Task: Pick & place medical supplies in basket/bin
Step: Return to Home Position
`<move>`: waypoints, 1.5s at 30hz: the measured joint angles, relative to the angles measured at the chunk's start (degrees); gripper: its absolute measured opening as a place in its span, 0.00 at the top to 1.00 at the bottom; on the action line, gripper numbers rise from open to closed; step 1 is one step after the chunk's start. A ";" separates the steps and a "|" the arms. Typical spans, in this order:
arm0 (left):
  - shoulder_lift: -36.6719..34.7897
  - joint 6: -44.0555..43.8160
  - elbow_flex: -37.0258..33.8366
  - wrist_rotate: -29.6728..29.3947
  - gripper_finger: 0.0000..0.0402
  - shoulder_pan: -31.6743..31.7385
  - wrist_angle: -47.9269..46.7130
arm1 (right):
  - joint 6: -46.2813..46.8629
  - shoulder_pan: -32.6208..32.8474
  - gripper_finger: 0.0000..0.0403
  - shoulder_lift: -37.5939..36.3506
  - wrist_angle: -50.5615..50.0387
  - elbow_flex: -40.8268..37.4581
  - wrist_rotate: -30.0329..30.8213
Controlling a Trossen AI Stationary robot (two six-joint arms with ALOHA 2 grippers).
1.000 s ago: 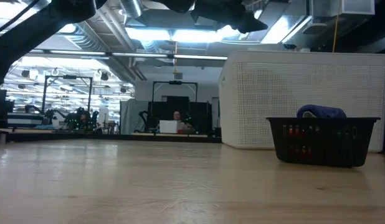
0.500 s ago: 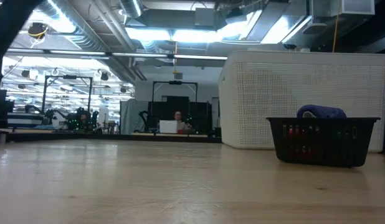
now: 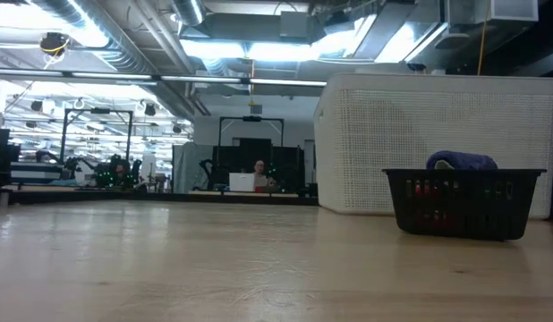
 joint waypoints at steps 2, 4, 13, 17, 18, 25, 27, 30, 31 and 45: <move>-3.10 -0.16 -4.80 -5.78 0.47 -6.90 0.15 | 0.01 0.00 0.53 0.00 0.00 0.00 0.02; -6.52 -0.02 -10.56 -11.08 0.47 -12.62 1.14 | 0.01 0.00 0.53 0.00 0.00 0.00 0.00; -29.09 -6.28 -45.88 -17.65 0.47 -20.69 12.99 | 0.01 0.00 0.53 0.00 0.00 0.00 0.00; -40.68 -7.57 -62.66 -18.16 0.47 -23.32 22.82 | 0.01 0.00 0.53 0.00 0.00 0.00 0.02; -42.78 -7.62 -66.32 -18.12 0.47 -24.02 24.82 | -0.01 0.00 0.53 0.00 0.00 0.00 0.00; -48.74 -7.73 -87.17 -8.74 0.47 -28.13 38.96 | 0.00 0.00 0.53 0.00 0.00 0.00 0.00; -48.98 -6.74 -91.64 -6.31 0.47 -29.57 44.24 | 0.00 0.00 0.53 0.00 0.00 0.00 0.00; -49.49 -4.05 -96.69 -5.90 0.47 -31.79 47.95 | -0.01 0.00 0.53 0.00 0.00 0.00 0.00; -49.39 -3.13 -98.03 -5.93 0.47 -32.43 48.14 | 0.01 0.00 0.53 0.00 0.00 0.00 0.01; -66.93 -3.81 -116.15 -5.61 0.51 -37.27 56.94 | 0.01 0.00 0.53 0.00 0.00 0.00 0.01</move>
